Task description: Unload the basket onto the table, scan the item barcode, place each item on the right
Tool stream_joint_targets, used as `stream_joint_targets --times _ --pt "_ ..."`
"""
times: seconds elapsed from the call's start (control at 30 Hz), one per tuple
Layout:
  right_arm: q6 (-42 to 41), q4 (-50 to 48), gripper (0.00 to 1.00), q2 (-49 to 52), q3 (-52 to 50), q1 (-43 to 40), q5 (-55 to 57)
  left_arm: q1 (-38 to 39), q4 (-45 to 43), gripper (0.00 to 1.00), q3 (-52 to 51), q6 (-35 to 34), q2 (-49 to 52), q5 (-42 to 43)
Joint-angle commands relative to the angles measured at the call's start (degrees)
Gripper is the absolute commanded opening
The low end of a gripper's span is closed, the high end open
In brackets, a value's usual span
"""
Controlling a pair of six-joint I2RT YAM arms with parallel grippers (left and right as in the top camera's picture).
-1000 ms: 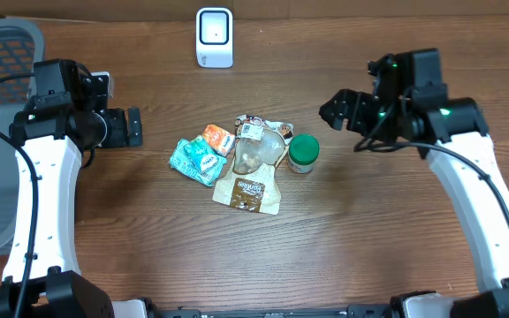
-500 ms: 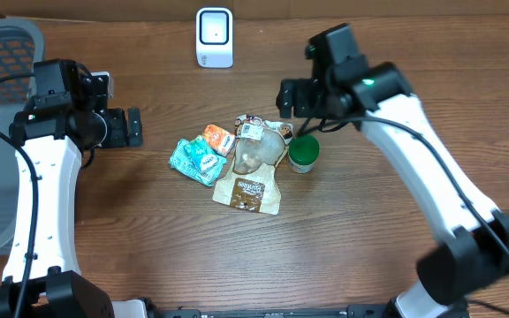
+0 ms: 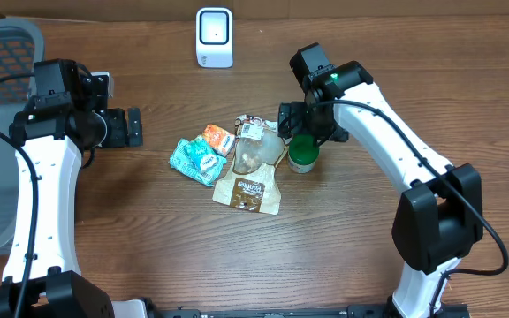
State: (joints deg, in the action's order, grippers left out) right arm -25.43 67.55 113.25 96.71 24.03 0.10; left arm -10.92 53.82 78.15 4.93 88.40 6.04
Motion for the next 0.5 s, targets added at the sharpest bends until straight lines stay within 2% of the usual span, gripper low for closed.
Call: stream_joint_targets --times 0.0,0.27,0.47 --pt "-9.01 1.11 0.96 1.46 0.76 0.28 0.72 0.02 -0.09 0.99 0.42 1.49 -0.02 0.87" --pt "-14.47 -0.42 0.93 1.90 -3.58 0.35 0.94 0.07 -0.09 0.99 0.42 1.49 -0.02 0.87" --pt "-15.28 -3.15 0.85 1.92 -6.75 0.35 0.92 0.07 -0.11 1.00 0.42 1.49 -0.02 0.87"
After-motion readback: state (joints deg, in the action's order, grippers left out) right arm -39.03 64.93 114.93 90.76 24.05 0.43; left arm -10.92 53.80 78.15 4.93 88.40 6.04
